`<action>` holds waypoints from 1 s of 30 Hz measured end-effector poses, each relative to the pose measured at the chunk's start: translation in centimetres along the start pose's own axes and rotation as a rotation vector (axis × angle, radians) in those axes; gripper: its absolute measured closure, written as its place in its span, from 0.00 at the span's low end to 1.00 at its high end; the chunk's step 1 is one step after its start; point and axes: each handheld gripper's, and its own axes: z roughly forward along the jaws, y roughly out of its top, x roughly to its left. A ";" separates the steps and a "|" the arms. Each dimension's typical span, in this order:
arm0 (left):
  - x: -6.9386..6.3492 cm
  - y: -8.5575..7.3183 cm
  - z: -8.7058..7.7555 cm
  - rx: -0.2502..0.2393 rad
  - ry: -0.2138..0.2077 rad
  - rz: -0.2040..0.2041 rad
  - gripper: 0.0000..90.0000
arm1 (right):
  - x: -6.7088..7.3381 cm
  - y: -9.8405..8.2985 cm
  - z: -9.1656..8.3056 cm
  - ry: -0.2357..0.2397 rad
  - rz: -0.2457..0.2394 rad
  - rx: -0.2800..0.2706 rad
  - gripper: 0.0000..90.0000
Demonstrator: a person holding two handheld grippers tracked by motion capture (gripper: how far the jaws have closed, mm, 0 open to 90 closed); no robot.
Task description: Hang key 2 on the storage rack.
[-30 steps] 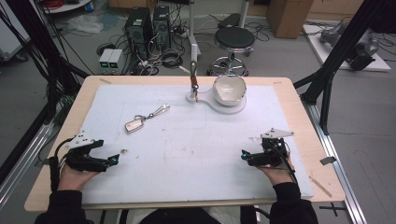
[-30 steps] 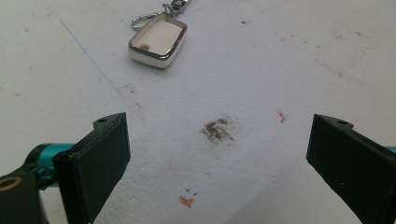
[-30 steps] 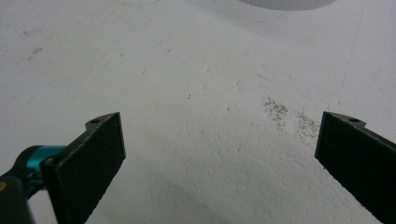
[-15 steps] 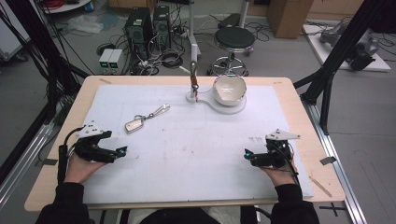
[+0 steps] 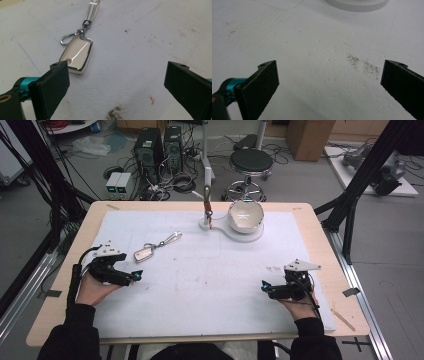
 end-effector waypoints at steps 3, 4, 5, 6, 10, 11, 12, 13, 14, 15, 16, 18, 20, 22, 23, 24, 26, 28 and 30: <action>0.1 0.7 0.3 0.020 -0.013 0.012 0.07 | 0.1 0.0 0.0 0.000 -0.002 0.000 0.01; 0.1 0.9 0.4 0.025 -0.015 0.012 0.07 | 0.1 0.1 0.1 0.003 -0.001 0.000 0.01; 0.1 1.2 0.5 0.026 -0.016 0.014 0.07 | 0.1 0.1 0.1 0.002 -0.003 0.000 0.01; 0.1 1.4 0.6 0.028 -0.018 0.017 0.07 | 0.1 0.1 0.1 0.004 -0.003 0.002 0.01; 0.2 2.1 1.1 0.048 -0.021 0.026 0.07 | 0.2 0.0 0.2 0.009 -0.007 0.005 0.01; 0.3 2.1 1.2 0.053 -0.024 0.027 0.07 | 0.2 0.1 0.2 0.011 -0.011 0.003 0.01; 0.3 2.2 1.3 0.060 -0.024 0.027 0.07 | 0.2 0.1 0.2 0.011 -0.010 0.002 0.01; 0.4 2.2 1.5 0.065 -0.026 0.023 0.07 | 0.2 0.1 0.2 0.011 -0.009 0.002 0.01; 0.4 2.3 1.7 0.075 -0.026 0.025 0.07 | 0.2 0.2 0.2 0.011 -0.009 -0.002 0.01; 0.4 2.4 1.8 0.084 -0.023 0.029 0.07 | 0.2 0.2 0.2 0.015 -0.012 -0.005 0.01; 0.4 2.6 1.9 0.094 -0.024 0.035 0.07 | 0.3 0.2 0.2 0.015 -0.011 -0.006 0.01; 0.5 2.9 2.2 0.099 -0.030 0.032 0.07 | 0.3 0.3 0.2 0.016 -0.010 -0.010 0.01; 0.5 3.2 2.6 0.114 -0.033 0.027 0.07 | 0.4 0.3 0.2 0.018 -0.012 -0.010 0.01; 0.6 3.2 3.0 0.128 -0.033 0.022 0.07 | 0.4 0.3 0.3 0.020 -0.013 -0.006 0.01; 0.7 3.2 3.1 0.132 -0.030 0.021 0.07 | 0.5 0.2 0.4 0.019 -0.018 -0.004 0.01; 0.8 3.2 3.3 0.138 -0.028 0.017 0.07 | 0.5 0.2 0.4 0.016 -0.025 -0.002 0.01; 1.1 3.1 3.6 0.150 -0.019 0.008 0.07 | 0.5 0.2 0.5 0.023 -0.019 -0.003 0.01; 1.3 3.0 3.8 0.157 -0.012 0.002 0.07 | 0.6 0.2 0.5 0.027 -0.018 -0.004 0.01; 1.4 3.0 4.0 0.164 -0.008 0.002 0.07 | 0.6 0.2 0.5 0.034 -0.019 -0.010 0.01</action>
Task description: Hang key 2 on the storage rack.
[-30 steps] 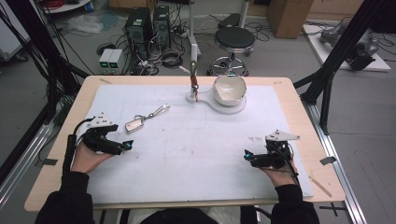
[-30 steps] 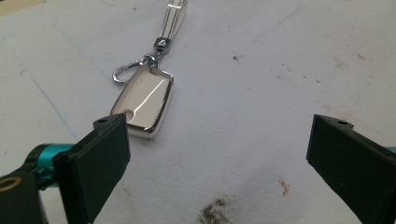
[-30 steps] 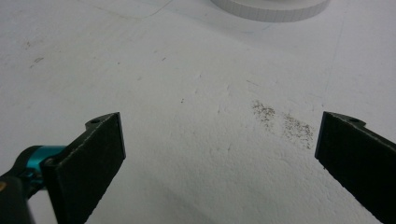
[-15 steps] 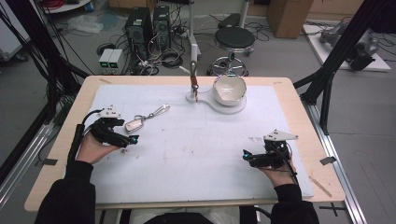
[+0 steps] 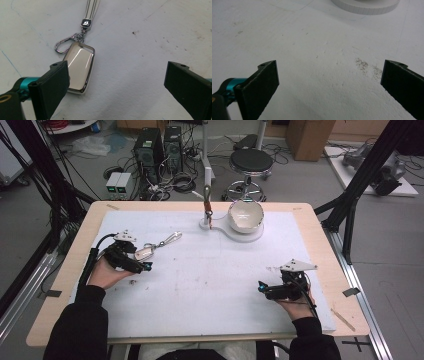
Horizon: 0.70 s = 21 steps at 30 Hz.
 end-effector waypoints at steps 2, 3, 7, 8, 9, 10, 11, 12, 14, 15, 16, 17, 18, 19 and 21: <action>0.1 0.3 0.2 0.025 0.010 0.010 0.07 | 0.0 0.0 0.0 0.004 0.002 -0.001 0.01; 0.0 0.5 0.3 0.030 0.018 0.019 0.07 | 0.0 0.0 0.0 0.006 -0.002 -0.004 0.01; -0.1 1.7 0.6 0.028 0.005 0.026 0.07 | 0.0 0.1 0.1 0.013 -0.001 -0.010 0.01; 0.1 1.8 0.8 0.035 -0.003 0.022 0.07 | 0.0 0.1 0.2 0.017 0.006 -0.009 0.01; 0.2 2.0 1.0 0.043 0.004 0.020 0.07 | 0.0 0.1 0.2 0.018 0.005 -0.008 0.01; 0.3 2.1 1.2 0.058 0.008 0.025 0.07 | 0.0 0.1 0.3 0.019 0.007 -0.009 0.01; 0.4 2.2 1.4 0.065 0.010 0.029 0.07 | -0.1 0.1 0.3 0.019 0.009 -0.010 0.01; 0.4 2.4 1.6 0.071 0.015 0.031 0.07 | -0.1 0.1 0.3 0.020 0.013 -0.011 0.01; 0.5 2.6 2.0 0.074 0.017 0.033 0.07 | 0.0 0.1 0.3 0.017 0.012 -0.011 0.01; 0.5 2.8 2.2 0.076 0.012 0.029 0.07 | 0.0 0.1 0.3 0.017 0.012 -0.012 0.01; 0.5 2.9 2.4 0.084 0.016 0.038 0.07 | -0.1 0.1 0.3 0.016 0.008 -0.017 0.01; 0.4 3.1 2.5 0.092 0.016 0.043 0.07 | -0.1 0.2 0.2 0.020 0.015 -0.018 0.01; 0.4 3.3 2.7 0.096 0.016 0.047 0.07 | -0.2 0.2 0.2 0.021 0.013 -0.022 0.01; 0.4 3.5 2.9 0.104 0.016 0.049 0.07 | -0.2 0.2 0.3 0.022 0.013 -0.025 0.01; 0.4 4.0 3.2 0.114 0.016 0.054 0.07 | -0.2 0.2 0.3 0.028 0.013 -0.022 0.01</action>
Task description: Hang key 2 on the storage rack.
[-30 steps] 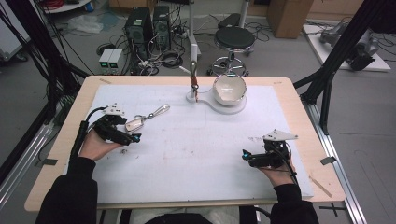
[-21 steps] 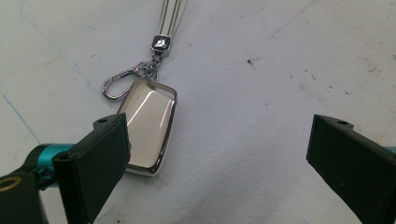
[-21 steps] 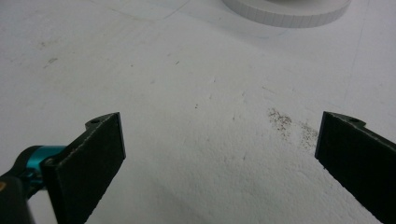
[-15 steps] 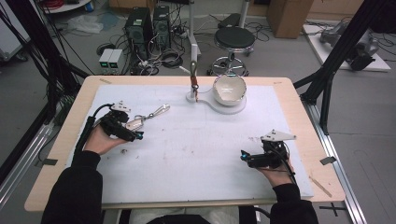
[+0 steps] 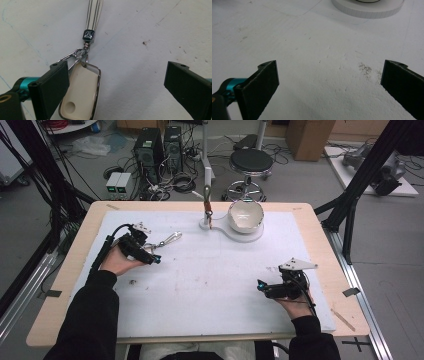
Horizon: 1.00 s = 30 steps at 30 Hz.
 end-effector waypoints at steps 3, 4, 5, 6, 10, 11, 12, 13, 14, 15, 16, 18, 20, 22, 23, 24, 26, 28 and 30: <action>0.2 0.8 0.4 -0.001 -0.005 -0.003 0.07 | 0.0 0.0 0.0 -0.003 -0.001 0.001 0.01; 0.3 1.0 0.6 0.004 -0.008 -0.004 0.07 | 0.0 0.0 0.0 0.002 -0.002 -0.001 0.01; 0.4 1.3 0.8 0.011 -0.006 -0.002 0.07 | -0.1 0.0 -0.1 -0.001 0.003 -0.001 0.01; 0.5 1.6 1.0 0.016 -0.005 -0.001 0.07 | -0.1 0.0 -0.1 0.000 0.003 -0.001 0.01; 0.8 2.8 1.9 0.031 -0.012 0.007 0.07 | -0.2 0.0 -0.1 0.001 0.005 -0.006 0.01; 0.8 3.1 2.1 0.036 -0.013 0.015 0.07 | -0.2 0.0 0.0 0.002 0.006 -0.004 0.01; 0.9 3.3 2.3 0.036 -0.013 0.016 0.07 | -0.2 0.0 0.0 0.002 0.004 -0.004 0.01; 0.9 3.6 2.5 0.037 -0.013 0.016 0.07 | -0.2 0.0 0.0 0.003 0.006 -0.004 0.01; 1.0 3.8 2.8 0.037 -0.014 0.015 0.07 | -0.2 0.0 -0.1 0.002 0.006 -0.006 0.01; 1.2 4.0 2.9 0.041 -0.009 0.014 0.07 | -0.2 0.0 -0.1 0.002 0.015 -0.008 0.01; 1.5 4.2 3.2 0.039 -0.003 0.002 0.07 | -0.3 0.1 -0.1 0.005 0.024 -0.011 0.01; 2.0 4.5 3.7 0.038 -0.002 -0.016 0.07 | -0.4 0.1 -0.1 0.010 0.030 -0.019 0.01; 2.4 4.9 4.3 0.040 -0.003 -0.023 0.07 | -0.4 0.1 -0.1 0.009 0.029 -0.018 0.01; 2.4 5.3 4.8 0.052 0.001 -0.016 0.07 | -0.5 0.1 -0.1 0.006 0.030 -0.012 0.01; 2.5 5.5 5.1 0.060 0.000 -0.007 0.07 | -0.5 0.0 -0.1 0.005 0.029 -0.011 0.01; 2.4 5.7 5.3 0.060 0.005 0.014 0.08 | -0.5 0.0 -0.1 0.004 0.029 -0.012 0.01; 2.1 6.2 5.7 0.048 0.011 0.059 0.11 | -0.5 0.0 -0.2 -0.002 0.031 -0.016 0.01; 2.0 6.7 6.1 0.052 0.005 0.075 0.13 | -0.6 0.1 -0.4 -0.003 0.037 -0.026 0.01; 2.1 7.1 6.7 0.077 0.004 0.073 0.13 | -0.6 0.0 -0.5 -0.005 0.048 -0.028 0.01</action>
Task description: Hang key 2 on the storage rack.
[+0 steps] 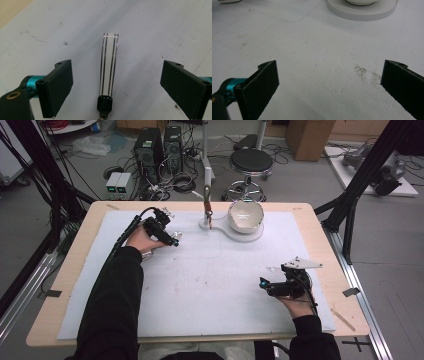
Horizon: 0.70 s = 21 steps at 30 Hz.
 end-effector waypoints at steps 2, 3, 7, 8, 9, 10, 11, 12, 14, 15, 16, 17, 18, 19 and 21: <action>0.2 0.2 0.4 0.012 -0.002 -0.011 0.14 | 0.0 0.0 -0.1 0.002 0.001 -0.001 0.01; 0.2 0.3 0.6 0.010 -0.006 -0.024 0.16 | 0.0 0.0 -0.1 0.002 0.001 -0.003 0.01; 0.8 -0.2 1.3 0.074 -0.062 -0.077 0.26 | 0.0 0.0 -0.1 -0.002 0.003 0.002 0.01; 1.0 -0.4 1.5 0.099 -0.060 -0.075 0.27 | -0.1 -0.1 -0.1 -0.002 0.003 0.002 0.01; 1.1 -0.6 1.6 0.110 -0.048 -0.079 0.27 | -0.1 -0.1 -0.1 -0.003 -0.001 -0.001 0.01; 1.1 -0.6 1.7 0.117 -0.049 -0.085 0.27 | -0.1 -0.1 -0.2 -0.003 0.001 0.000 0.01; 1.1 -0.7 1.7 0.118 -0.049 -0.086 0.28 | -0.1 -0.1 -0.2 -0.003 0.001 -0.001 0.01; 1.1 -0.6 1.6 0.114 -0.052 -0.088 0.28 | -0.1 -0.1 -0.2 -0.003 0.001 -0.001 0.01; 1.0 -0.6 1.5 0.113 -0.059 -0.080 0.33 | -0.1 -0.1 -0.2 0.001 0.001 0.004 0.01; 1.0 -0.6 1.4 0.112 -0.061 -0.081 0.35 | 0.0 -0.1 -0.2 0.002 0.004 0.002 0.01; 1.1 -0.6 1.4 0.111 -0.056 -0.077 0.35 | 0.0 -0.1 -0.3 0.003 0.003 -0.001 0.01; 1.1 -0.6 1.4 0.114 -0.057 -0.082 0.37 | 0.0 -0.1 -0.3 0.001 -0.001 -0.003 0.01; 1.2 -0.6 1.4 0.116 -0.056 -0.088 0.39 | 0.0 -0.1 -0.3 0.001 0.001 0.000 0.01; 1.2 -0.6 1.4 0.117 -0.053 -0.093 0.40 | 0.0 -0.1 -0.4 0.001 0.004 0.002 0.01; 1.3 -0.6 1.3 0.119 -0.039 -0.102 0.45 | 0.0 -0.2 -0.4 0.002 0.004 0.003 0.01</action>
